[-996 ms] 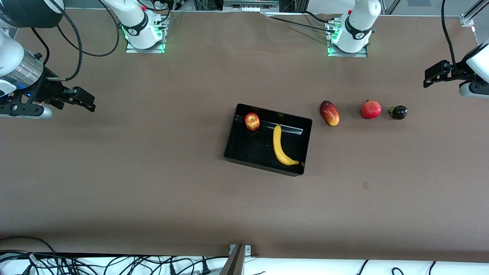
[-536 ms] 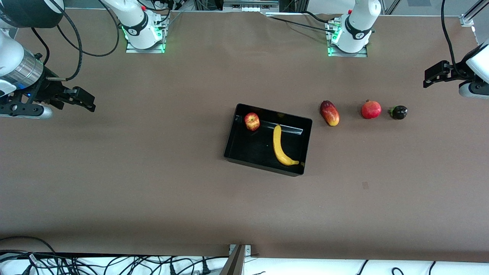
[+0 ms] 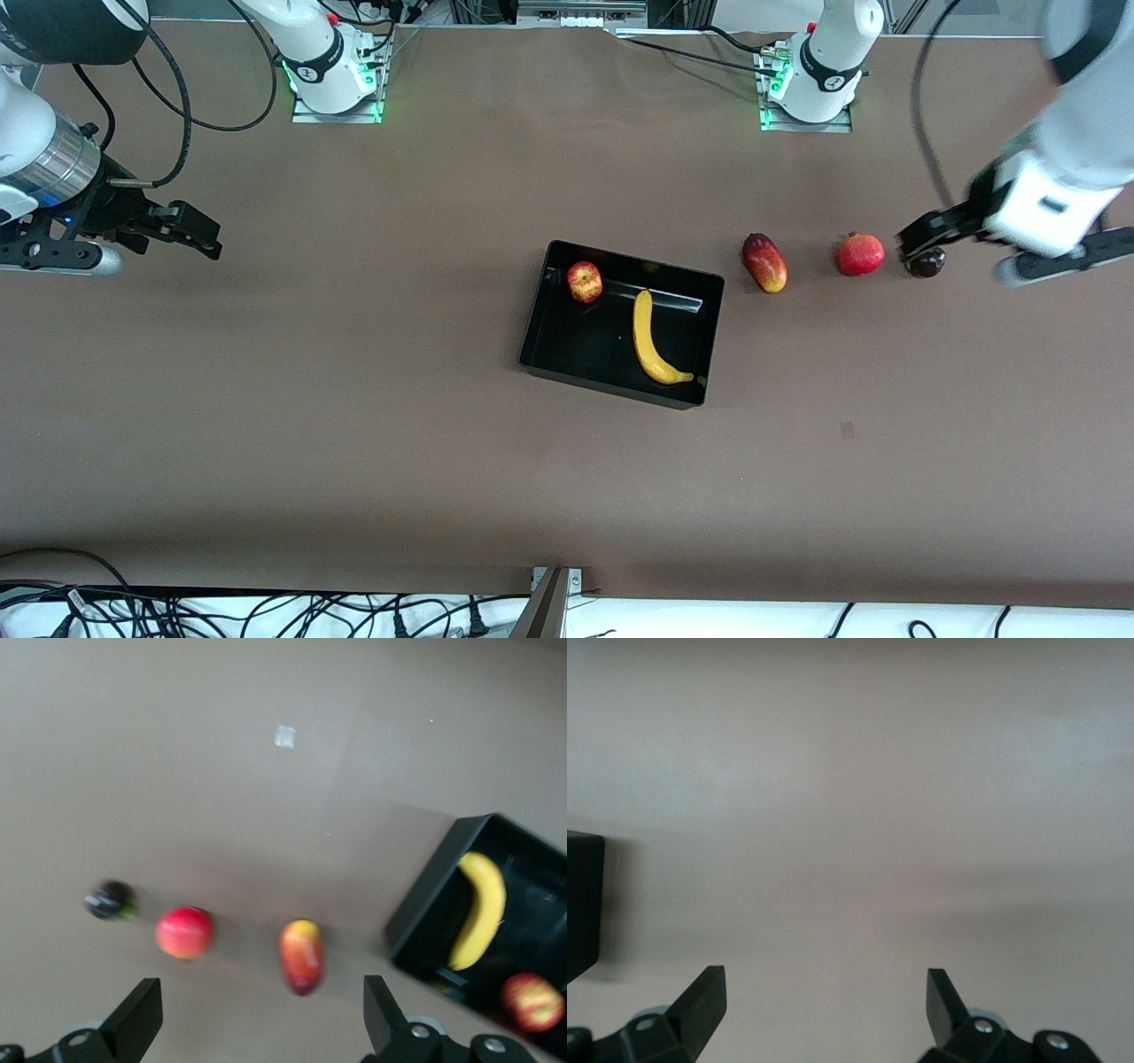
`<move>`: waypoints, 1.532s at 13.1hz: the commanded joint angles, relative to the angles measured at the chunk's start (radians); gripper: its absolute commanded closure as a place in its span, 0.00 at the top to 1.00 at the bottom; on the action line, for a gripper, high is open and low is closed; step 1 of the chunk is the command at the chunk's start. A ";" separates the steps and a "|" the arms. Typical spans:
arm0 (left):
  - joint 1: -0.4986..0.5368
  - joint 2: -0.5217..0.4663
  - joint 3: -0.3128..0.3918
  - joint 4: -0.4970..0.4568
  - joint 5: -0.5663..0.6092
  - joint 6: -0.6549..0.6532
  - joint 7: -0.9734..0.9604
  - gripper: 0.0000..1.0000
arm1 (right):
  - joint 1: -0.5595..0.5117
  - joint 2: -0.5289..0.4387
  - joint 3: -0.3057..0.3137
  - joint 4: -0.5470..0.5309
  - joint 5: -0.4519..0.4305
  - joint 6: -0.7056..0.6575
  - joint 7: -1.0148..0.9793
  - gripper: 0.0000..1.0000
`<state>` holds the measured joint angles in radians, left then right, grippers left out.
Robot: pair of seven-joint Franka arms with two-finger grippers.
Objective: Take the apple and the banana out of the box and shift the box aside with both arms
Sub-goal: 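Reach the left gripper into the black box toward the small apple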
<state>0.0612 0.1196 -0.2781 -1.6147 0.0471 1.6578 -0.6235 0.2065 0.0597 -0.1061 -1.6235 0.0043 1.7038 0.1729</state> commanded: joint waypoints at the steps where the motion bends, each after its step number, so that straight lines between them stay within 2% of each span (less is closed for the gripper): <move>1: -0.001 0.148 -0.146 0.021 0.086 0.092 -0.404 1.00 | -0.006 0.002 0.003 0.013 0.011 -0.003 0.004 1.00; 2: -0.004 0.207 -0.195 0.027 0.115 0.124 -0.539 1.00 | -0.006 0.002 0.003 0.013 0.011 -0.003 0.004 1.00; 4: -0.100 0.331 -0.199 0.091 0.161 0.135 -0.759 1.00 | -0.007 0.002 0.003 0.013 0.013 -0.003 0.004 1.00; 5: -0.151 0.386 -0.176 0.137 0.166 0.135 -0.854 1.00 | -0.007 0.002 0.003 0.013 0.011 -0.003 0.004 1.00; 7: -0.275 0.452 -0.100 0.153 0.166 0.179 -0.976 1.00 | -0.006 0.002 0.003 0.013 0.013 -0.003 0.004 1.00; 10: -0.388 0.526 -0.084 0.144 0.220 0.258 -1.016 1.00 | -0.006 0.002 0.003 0.013 0.013 -0.003 0.004 1.00; 20: -0.523 0.660 -0.090 0.133 0.235 0.513 -1.148 1.00 | -0.006 0.002 0.005 0.013 0.011 -0.003 0.004 1.00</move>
<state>-0.4312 0.7576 -0.3759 -1.5038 0.2475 2.1457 -1.7169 0.2066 0.0599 -0.1060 -1.6220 0.0044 1.7038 0.1729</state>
